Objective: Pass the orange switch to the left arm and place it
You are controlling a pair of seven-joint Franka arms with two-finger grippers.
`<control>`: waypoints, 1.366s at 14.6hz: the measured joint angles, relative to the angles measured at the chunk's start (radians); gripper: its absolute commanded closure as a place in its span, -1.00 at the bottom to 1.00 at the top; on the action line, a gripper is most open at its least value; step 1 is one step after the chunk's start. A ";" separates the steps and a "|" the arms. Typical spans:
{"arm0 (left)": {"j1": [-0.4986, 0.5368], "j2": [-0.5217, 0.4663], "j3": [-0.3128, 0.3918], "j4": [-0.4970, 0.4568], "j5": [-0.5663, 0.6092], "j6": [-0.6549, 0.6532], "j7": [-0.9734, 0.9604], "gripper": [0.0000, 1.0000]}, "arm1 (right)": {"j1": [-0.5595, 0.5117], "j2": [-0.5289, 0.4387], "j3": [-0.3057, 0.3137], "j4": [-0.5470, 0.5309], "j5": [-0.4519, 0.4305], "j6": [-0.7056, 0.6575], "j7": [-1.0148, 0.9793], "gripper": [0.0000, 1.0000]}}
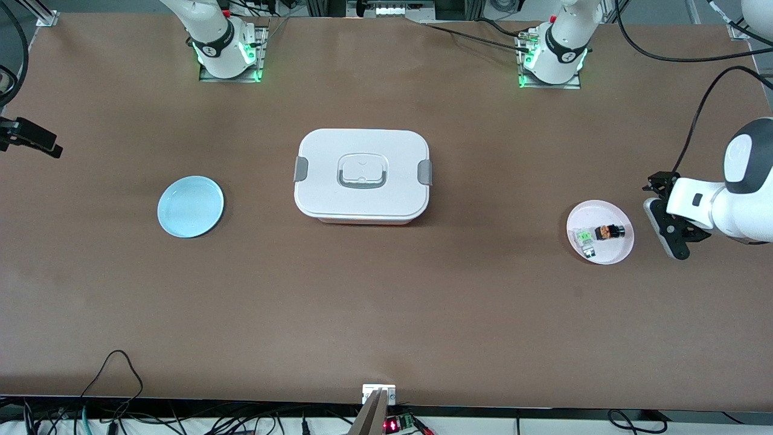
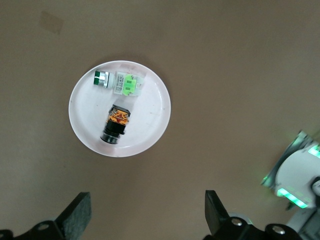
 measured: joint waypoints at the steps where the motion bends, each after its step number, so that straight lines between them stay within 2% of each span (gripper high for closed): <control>1: -0.001 -0.001 -0.022 0.032 0.000 -0.050 -0.091 -1.00 | 0.000 -0.003 0.000 0.000 0.001 -0.008 0.000 -1.00; 4: -0.006 -0.006 -0.068 0.123 -0.018 -0.173 -0.324 -1.00 | 0.000 -0.014 0.000 0.000 0.001 -0.053 0.000 -1.00; 6: -0.040 -0.035 -0.055 0.144 -0.041 -0.191 -0.477 -1.00 | 0.000 -0.025 0.000 0.000 0.001 -0.070 0.000 -1.00; 7: -0.083 -0.061 -0.017 0.144 -0.053 -0.191 -0.560 -1.00 | 0.000 -0.030 0.000 0.000 0.001 -0.075 0.000 -1.00; 10: -0.254 -0.171 0.190 0.108 -0.186 -0.149 -0.777 -1.00 | 0.001 -0.049 0.000 -0.014 0.001 -0.077 0.008 -1.00; 13: -0.404 -0.317 0.421 -0.047 -0.242 0.040 -0.829 -1.00 | 0.001 -0.067 0.000 -0.040 0.001 -0.078 0.009 -1.00; 15: -0.481 -0.415 0.526 -0.171 -0.244 0.159 -0.832 -1.00 | 0.001 -0.082 0.000 -0.066 0.001 -0.071 0.009 -1.00; 17: -0.521 -0.481 0.575 -0.260 -0.244 0.210 -0.840 -1.00 | 0.001 -0.101 0.000 -0.091 0.001 -0.063 0.009 -1.00; 20: -0.531 -0.498 0.582 -0.288 -0.244 0.210 -0.846 -1.00 | 0.001 -0.117 0.000 -0.108 0.001 -0.058 0.009 -1.00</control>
